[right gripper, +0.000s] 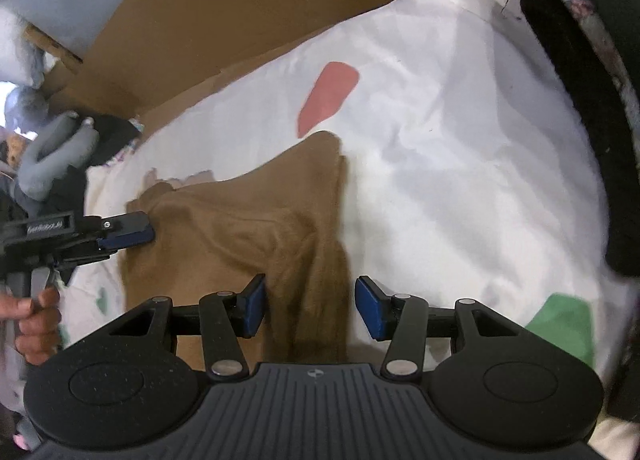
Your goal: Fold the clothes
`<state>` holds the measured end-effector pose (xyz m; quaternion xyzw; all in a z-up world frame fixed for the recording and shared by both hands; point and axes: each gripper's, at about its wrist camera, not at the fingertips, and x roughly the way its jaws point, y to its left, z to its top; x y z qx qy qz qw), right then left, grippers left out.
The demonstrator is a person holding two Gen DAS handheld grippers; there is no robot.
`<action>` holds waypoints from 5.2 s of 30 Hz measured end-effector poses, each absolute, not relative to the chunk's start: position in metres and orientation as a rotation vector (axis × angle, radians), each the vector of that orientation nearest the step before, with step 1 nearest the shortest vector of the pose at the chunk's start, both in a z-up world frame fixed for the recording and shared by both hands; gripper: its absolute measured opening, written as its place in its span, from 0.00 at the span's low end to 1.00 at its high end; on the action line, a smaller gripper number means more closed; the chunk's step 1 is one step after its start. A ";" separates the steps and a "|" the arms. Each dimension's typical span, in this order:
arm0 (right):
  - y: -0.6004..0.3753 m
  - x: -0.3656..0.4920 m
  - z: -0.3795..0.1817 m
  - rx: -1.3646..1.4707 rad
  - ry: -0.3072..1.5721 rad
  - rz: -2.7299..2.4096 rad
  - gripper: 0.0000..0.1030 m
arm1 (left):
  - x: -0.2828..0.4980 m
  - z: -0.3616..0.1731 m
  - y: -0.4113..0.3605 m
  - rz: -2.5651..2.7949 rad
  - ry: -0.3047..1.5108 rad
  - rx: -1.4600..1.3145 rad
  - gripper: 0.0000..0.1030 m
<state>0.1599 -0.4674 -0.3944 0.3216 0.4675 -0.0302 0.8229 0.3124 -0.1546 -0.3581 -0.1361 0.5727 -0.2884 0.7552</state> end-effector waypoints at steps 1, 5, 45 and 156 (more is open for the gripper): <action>-0.472 0.159 -0.395 0.688 0.992 -0.075 0.49 | 0.314 -0.361 -0.159 -0.629 1.251 -0.294 0.34; -0.484 0.153 -0.399 0.706 0.972 -0.083 0.47 | 0.321 -0.371 -0.160 -0.589 1.231 -0.336 0.31; -0.482 0.158 -0.410 0.878 0.955 -0.083 0.43 | 0.306 -0.335 -0.109 -0.558 1.135 -0.204 0.36; -0.470 0.188 -0.400 0.807 0.926 0.097 0.14 | 0.300 -0.368 -0.108 -0.758 1.167 -0.383 0.09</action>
